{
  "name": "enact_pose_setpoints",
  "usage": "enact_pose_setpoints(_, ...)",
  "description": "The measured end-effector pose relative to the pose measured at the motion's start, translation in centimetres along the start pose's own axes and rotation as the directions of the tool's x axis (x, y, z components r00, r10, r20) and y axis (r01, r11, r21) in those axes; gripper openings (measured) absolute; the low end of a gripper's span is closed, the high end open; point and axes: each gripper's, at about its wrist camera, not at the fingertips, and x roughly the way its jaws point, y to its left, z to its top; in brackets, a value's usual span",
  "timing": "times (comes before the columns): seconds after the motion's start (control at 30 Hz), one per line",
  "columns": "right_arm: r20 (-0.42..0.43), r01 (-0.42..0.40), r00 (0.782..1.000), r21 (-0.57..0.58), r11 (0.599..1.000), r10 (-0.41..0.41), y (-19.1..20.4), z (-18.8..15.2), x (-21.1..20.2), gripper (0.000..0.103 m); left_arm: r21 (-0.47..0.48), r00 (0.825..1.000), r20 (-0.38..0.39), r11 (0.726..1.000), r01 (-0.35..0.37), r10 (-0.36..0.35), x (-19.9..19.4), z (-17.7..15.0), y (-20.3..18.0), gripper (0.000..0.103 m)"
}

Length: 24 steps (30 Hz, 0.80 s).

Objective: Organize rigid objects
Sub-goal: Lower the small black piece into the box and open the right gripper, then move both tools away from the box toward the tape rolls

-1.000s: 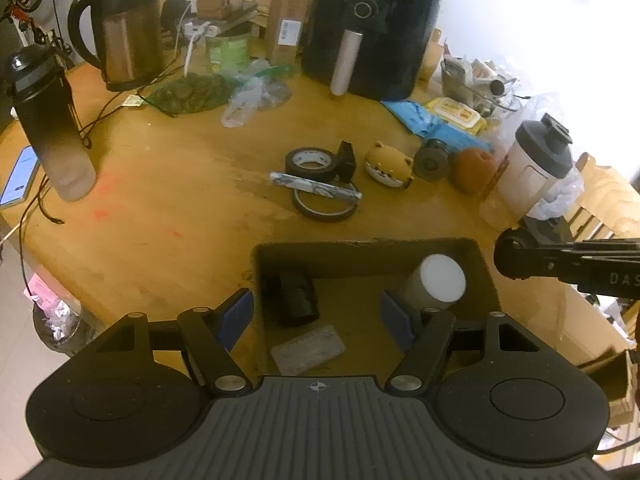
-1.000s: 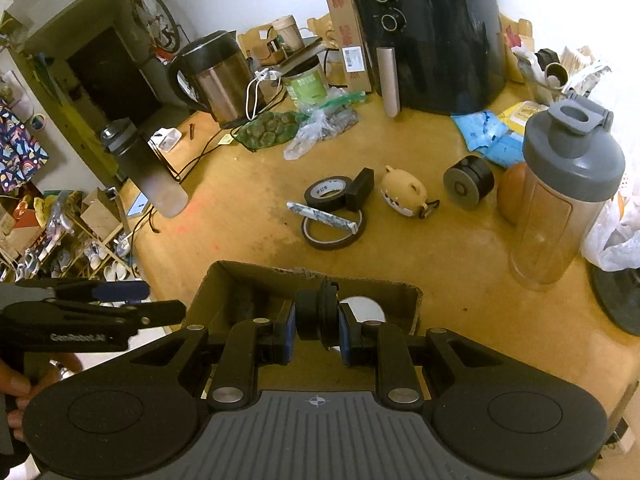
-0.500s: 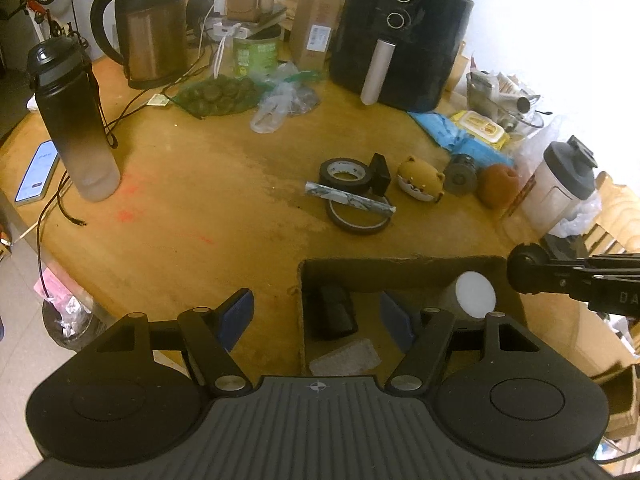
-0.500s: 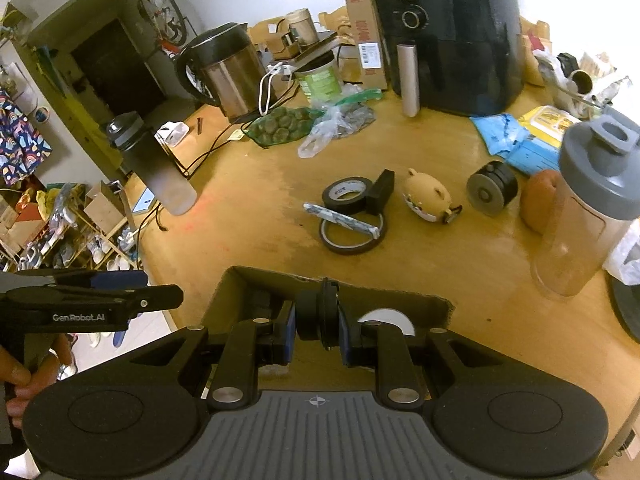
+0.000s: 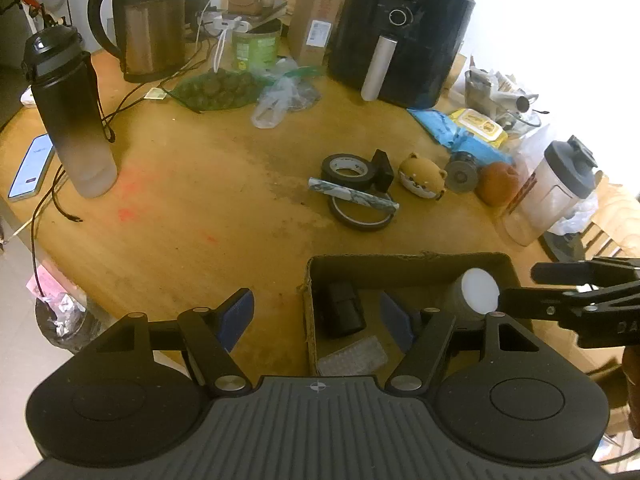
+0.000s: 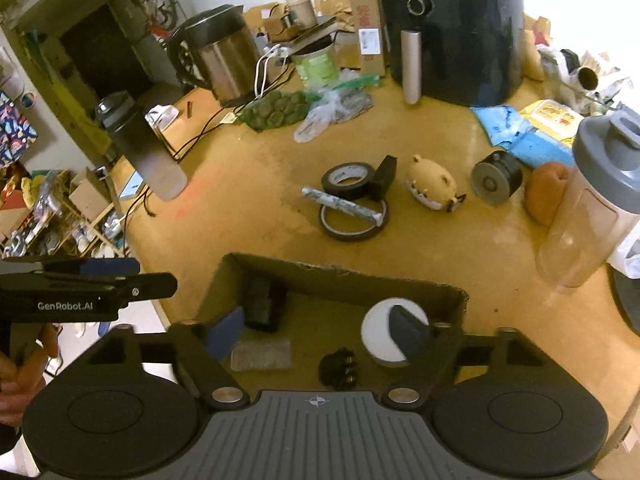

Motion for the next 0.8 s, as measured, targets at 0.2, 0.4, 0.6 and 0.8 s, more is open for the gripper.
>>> enact_pose_setpoints(0.2,0.004,0.058,0.998,0.019,0.998,-0.058,-0.7,-0.2,-0.2,0.099,-0.003,1.0,-0.012,1.0,0.007,-0.007,0.4,-0.1,-0.1,0.069)
enact_pose_setpoints(0.4,-0.002,0.075,0.997,0.024,0.997,-0.075,-1.5,-0.6,-0.2,0.099,0.004,1.0,-0.017,1.0,0.009,-0.009,0.7,-0.2,-0.8,0.069)
enact_pose_setpoints(0.6,0.002,0.072,0.997,0.04,0.997,-0.072,-2.4,-0.3,-0.2,0.099,0.003,1.0,-0.018,1.0,-0.001,0.001,0.8,0.1,-1.7,0.069)
enact_pose_setpoints(0.8,0.007,0.047,0.999,0.033,0.998,-0.047,-3.4,0.5,-0.3,0.099,0.001,1.0,-0.005,1.0,-0.021,0.021,0.8,0.9,-2.6,0.069)
